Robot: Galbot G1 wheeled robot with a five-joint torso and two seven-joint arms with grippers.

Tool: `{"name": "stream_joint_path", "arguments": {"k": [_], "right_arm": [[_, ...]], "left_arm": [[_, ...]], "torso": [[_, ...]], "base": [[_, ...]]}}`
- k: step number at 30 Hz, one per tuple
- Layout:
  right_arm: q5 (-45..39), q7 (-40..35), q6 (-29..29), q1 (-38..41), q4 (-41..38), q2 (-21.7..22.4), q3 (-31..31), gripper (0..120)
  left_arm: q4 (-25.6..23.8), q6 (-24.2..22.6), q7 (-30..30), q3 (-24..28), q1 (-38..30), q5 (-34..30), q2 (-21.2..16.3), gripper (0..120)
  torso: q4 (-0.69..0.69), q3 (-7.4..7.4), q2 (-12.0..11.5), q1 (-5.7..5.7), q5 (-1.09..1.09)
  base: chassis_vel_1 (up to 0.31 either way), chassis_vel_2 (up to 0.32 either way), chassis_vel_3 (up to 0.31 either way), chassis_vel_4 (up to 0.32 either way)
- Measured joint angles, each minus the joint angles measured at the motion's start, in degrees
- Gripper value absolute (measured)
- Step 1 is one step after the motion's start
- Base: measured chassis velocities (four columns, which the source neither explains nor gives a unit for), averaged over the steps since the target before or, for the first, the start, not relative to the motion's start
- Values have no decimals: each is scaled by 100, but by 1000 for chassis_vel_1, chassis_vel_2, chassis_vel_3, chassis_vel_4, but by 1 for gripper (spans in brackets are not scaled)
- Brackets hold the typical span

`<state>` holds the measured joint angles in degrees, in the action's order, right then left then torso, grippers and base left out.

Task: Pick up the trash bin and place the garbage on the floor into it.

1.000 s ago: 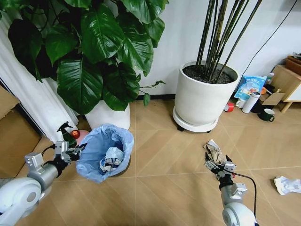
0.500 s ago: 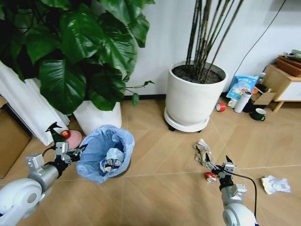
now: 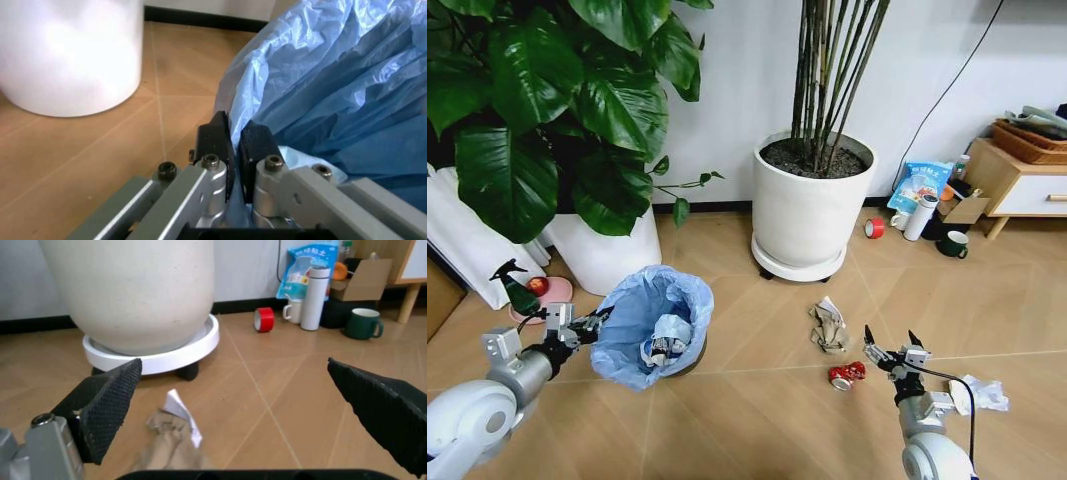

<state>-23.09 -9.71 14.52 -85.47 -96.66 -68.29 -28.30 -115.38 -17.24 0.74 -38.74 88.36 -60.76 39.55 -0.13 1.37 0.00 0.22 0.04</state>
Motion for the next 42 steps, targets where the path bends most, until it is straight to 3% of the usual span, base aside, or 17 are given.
{"name": "stream_joint_path", "arguments": {"k": [28,35,42], "right_arm": [[146,72,-37,50,103,60,107,100],[-31,-261,-313,249,238,281,946,100],[-769,-1120,-814,651,370,-197,2001,100]], "left_arm": [[22,-1,11,20,-32,13,33,0],[52,-2,16,47,-43,-19,-34,0],[140,-3,25,84,-43,-38,-67,0]], "torso": [[-1,0,0,0,-1],[0,0,0,0,5],[1,0,-1,1,1]], "base": [[-108,-103,105,100],[0,0,0,0],[0,0,0,0]]}}
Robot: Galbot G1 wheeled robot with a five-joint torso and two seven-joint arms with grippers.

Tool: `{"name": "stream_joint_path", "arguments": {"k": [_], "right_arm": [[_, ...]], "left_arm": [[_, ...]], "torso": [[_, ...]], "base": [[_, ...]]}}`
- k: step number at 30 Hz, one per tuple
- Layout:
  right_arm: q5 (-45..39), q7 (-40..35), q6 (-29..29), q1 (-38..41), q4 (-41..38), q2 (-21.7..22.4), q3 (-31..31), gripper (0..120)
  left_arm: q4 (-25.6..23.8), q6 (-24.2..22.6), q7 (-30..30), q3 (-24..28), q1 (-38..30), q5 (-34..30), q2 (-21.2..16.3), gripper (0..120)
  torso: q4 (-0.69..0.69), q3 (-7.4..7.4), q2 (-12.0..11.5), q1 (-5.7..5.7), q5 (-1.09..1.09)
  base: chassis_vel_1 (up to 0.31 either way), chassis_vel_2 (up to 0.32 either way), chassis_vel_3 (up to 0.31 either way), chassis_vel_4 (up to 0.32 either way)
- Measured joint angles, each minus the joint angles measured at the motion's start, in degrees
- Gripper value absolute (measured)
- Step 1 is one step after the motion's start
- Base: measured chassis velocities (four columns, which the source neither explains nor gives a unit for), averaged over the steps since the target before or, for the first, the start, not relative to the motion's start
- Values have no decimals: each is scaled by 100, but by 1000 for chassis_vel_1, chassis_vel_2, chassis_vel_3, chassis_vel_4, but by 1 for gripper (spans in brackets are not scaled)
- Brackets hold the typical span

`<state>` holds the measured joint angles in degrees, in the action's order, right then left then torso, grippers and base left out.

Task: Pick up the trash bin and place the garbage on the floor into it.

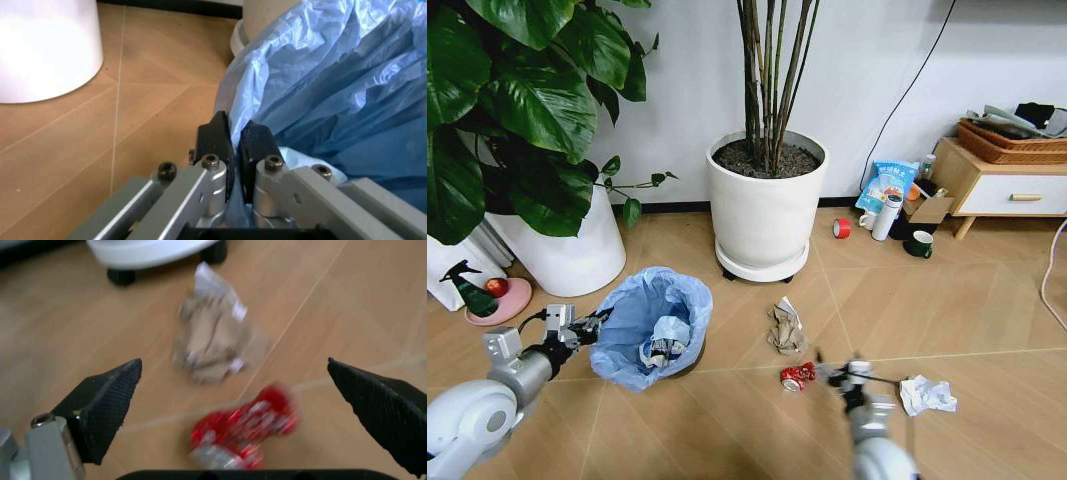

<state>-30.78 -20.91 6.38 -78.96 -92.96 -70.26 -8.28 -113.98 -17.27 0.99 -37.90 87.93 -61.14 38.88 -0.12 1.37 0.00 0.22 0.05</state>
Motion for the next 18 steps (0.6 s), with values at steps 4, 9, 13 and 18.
{"name": "stream_joint_path", "arguments": {"k": [4,9,13,18], "right_arm": [[-92,-184,-118,129,116,-166,226,100],[-104,-554,-266,516,667,-538,608,100],[-367,-679,-293,790,1022,-645,694,100],[-930,-772,-346,1165,1239,-694,732,100]], "left_arm": [[25,-2,5,16,0,-4,-10,0],[63,-14,48,25,-10,-78,-67,0],[89,-19,68,24,-33,-139,-117,0],[137,-24,94,29,-75,-177,-135,0]], "torso": [[1,0,0,0,1],[1,0,0,0,1],[-1,1,0,0,1],[0,1,0,0,1]], "base": [[0,0,0,0],[0,0,0,0],[0,0,0,0],[0,0,0,0]]}}
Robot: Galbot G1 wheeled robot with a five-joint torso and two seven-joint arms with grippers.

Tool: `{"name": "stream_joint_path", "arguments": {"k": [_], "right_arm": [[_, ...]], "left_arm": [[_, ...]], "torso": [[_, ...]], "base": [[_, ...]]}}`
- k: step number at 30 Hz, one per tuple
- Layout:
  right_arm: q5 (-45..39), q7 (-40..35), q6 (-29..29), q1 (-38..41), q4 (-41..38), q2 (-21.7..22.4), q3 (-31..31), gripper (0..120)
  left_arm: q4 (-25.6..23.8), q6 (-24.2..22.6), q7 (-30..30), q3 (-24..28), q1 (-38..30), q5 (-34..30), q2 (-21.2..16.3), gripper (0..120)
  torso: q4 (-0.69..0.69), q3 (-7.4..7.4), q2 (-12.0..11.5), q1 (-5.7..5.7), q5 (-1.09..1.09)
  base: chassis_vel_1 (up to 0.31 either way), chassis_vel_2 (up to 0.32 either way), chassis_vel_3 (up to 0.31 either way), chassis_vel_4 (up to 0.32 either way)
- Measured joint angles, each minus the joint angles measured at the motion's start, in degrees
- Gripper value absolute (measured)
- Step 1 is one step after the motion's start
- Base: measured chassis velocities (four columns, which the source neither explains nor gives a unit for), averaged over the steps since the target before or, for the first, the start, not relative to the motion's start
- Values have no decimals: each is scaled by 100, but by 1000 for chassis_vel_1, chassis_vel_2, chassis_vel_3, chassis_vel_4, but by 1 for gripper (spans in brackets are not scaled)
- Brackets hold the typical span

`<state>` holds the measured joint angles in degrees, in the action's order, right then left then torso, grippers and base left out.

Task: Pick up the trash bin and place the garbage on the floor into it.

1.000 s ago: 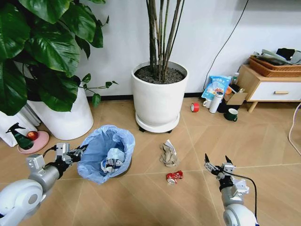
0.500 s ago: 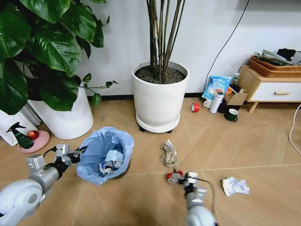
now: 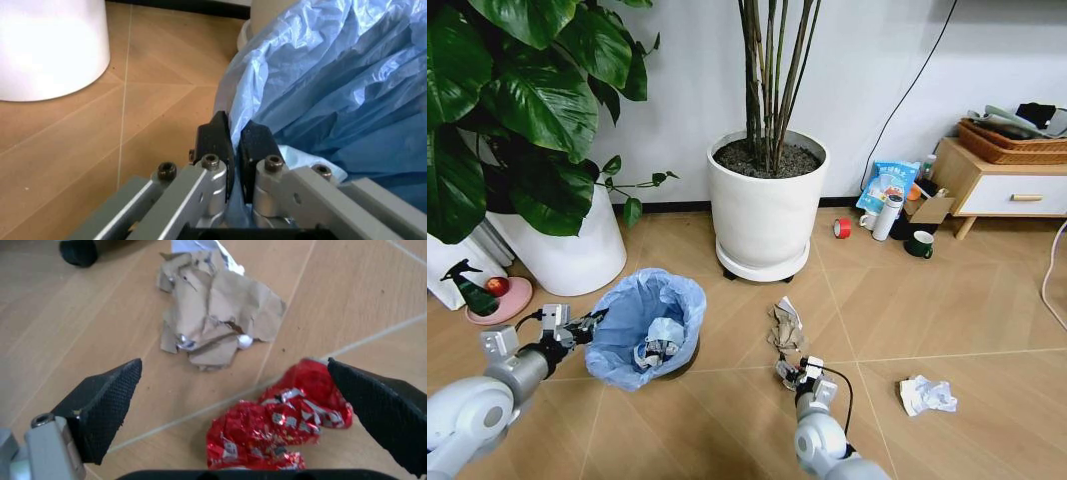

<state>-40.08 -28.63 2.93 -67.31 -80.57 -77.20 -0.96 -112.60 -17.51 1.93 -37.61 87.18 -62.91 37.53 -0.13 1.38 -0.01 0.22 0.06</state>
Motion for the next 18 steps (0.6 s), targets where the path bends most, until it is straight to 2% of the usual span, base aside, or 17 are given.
{"name": "stream_joint_path", "arguments": {"k": [1,7,14,18], "right_arm": [[-283,-72,-65,111,35,10,19,100],[-731,-213,-186,118,-50,115,34,100],[-1401,-484,-400,-44,-475,351,161,100],[-1672,-527,-438,137,-274,355,209,100]], "left_arm": [[7,-2,5,1,-7,-15,-1,0],[14,-4,7,-20,-19,-58,-29,0],[38,-5,7,-19,-34,-70,-37,0],[41,-5,4,-40,-16,-87,-56,0]], "torso": [[0,0,0,0,0],[0,0,0,0,0],[-1,0,0,0,-1],[0,0,0,0,-2]], "base": [[0,0,0,0],[0,0,0,0],[0,0,0,0],[0,0,0,0]]}}
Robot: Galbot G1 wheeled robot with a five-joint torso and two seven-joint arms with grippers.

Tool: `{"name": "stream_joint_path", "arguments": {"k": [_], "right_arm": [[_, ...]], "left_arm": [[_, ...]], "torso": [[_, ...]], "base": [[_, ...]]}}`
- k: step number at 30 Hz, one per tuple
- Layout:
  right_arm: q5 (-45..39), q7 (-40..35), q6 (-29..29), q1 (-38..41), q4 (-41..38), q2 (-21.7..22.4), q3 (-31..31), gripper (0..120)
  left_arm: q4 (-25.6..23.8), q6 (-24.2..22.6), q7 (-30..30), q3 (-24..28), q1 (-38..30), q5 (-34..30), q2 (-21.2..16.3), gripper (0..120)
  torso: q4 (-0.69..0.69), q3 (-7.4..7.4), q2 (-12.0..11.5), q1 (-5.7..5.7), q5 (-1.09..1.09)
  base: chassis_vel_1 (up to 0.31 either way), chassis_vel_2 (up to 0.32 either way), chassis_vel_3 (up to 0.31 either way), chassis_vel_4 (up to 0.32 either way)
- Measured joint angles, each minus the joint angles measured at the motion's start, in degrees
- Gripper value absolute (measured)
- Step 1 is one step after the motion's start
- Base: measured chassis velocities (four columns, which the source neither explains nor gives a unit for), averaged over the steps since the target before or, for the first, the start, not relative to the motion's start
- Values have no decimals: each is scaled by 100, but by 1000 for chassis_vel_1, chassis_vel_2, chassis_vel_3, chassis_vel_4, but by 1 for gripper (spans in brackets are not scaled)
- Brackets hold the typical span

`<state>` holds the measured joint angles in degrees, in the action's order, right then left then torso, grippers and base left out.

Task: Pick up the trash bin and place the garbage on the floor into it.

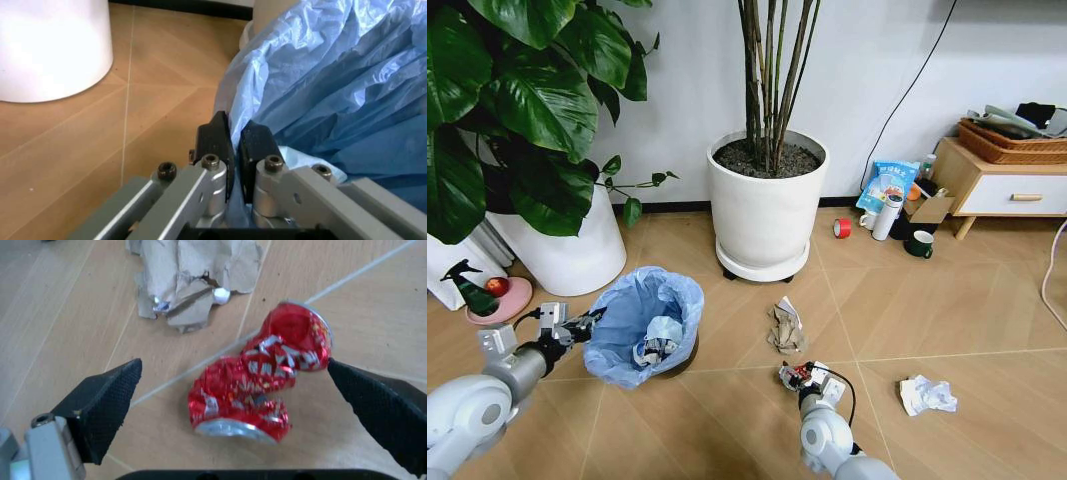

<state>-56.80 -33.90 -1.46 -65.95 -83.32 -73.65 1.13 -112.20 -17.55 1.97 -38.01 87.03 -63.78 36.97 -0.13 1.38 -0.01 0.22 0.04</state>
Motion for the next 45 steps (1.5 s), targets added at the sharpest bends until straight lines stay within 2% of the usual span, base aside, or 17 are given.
{"name": "stream_joint_path", "arguments": {"k": [6,8,11,12,15,16,18,20,25,26,31,34,37,40,41,43,45], "right_arm": [[-288,20,-77,295,254,-2,125,100],[-322,12,-105,332,310,-16,145,96],[-446,-15,-171,398,435,-31,158,84],[-446,-15,-171,398,435,-31,158,84],[-500,-16,-198,424,507,-34,155,69],[-500,-16,-198,424,507,-34,155,69],[-519,-2,-213,461,601,-44,154,56],[-540,1,-230,479,633,-51,154,55],[-572,67,-258,616,887,-103,187,32],[-572,67,-258,616,887,-103,187,32],[-553,101,-256,683,978,-125,220,13],[-538,86,-274,663,904,-94,227,8],[-509,24,-322,590,665,7,229,6],[-374,2,-358,430,14,438,206,0],[-374,2,-358,430,14,438,206,0],[-379,-24,-404,284,-627,1048,97,0],[-386,-26,-418,234,-828,1223,42,0]], "left_arm": [[-14,0,-1,-46,26,-20,-19,0],[-12,0,-1,-46,18,-23,-20,0],[-12,0,0,-45,-6,-50,-32,0],[-12,0,0,-45,-6,-50,-32,0],[0,0,2,-38,-19,-60,-38,0],[0,0,2,-38,-19,-60,-38,0],[11,0,5,-19,-31,-61,-37,0],[12,0,5,-14,-35,-61,-34,0],[39,2,7,-5,-48,-61,-27,0],[39,2,7,-5,-48,-61,-27,0],[60,5,2,-5,-66,-67,-28,0],[74,6,-2,-3,-77,-70,-27,0],[83,7,-6,0,-89,-77,-33,0],[82,8,-7,18,-133,-124,-87,0],[82,8,-7,18,-133,-124,-87,0],[82,8,-5,52,-173,-152,-159,0],[82,8,-5,65,-183,-158,-182,0]], "torso": [[0,0,0,0,0],[0,0,0,0,0],[0,0,0,0,0],[0,0,0,0,0],[0,0,0,0,0],[0,0,0,0,0],[-1,0,0,0,0],[-1,0,0,0,0],[0,-1,0,0,0],[0,-1,0,0,0],[1,-2,1,-1,0],[1,-1,1,-1,-1],[-1,1,1,0,0],[-1,1,1,0,-3],[-1,1,1,0,-3],[-1,0,1,0,0],[-2,0,1,0,2]], "base": [[0,0,0,0],[0,0,0,0],[0,0,0,0],[0,0,0,0],[0,0,0,0],[0,0,0,0],[0,0,0,0],[0,0,0,0],[0,0,0,0],[0,0,0,0],[0,0,0,0],[0,0,0,0],[0,0,0,0],[0,0,0,0],[0,0,0,0],[0,0,0,0],[0,0,0,0]]}}
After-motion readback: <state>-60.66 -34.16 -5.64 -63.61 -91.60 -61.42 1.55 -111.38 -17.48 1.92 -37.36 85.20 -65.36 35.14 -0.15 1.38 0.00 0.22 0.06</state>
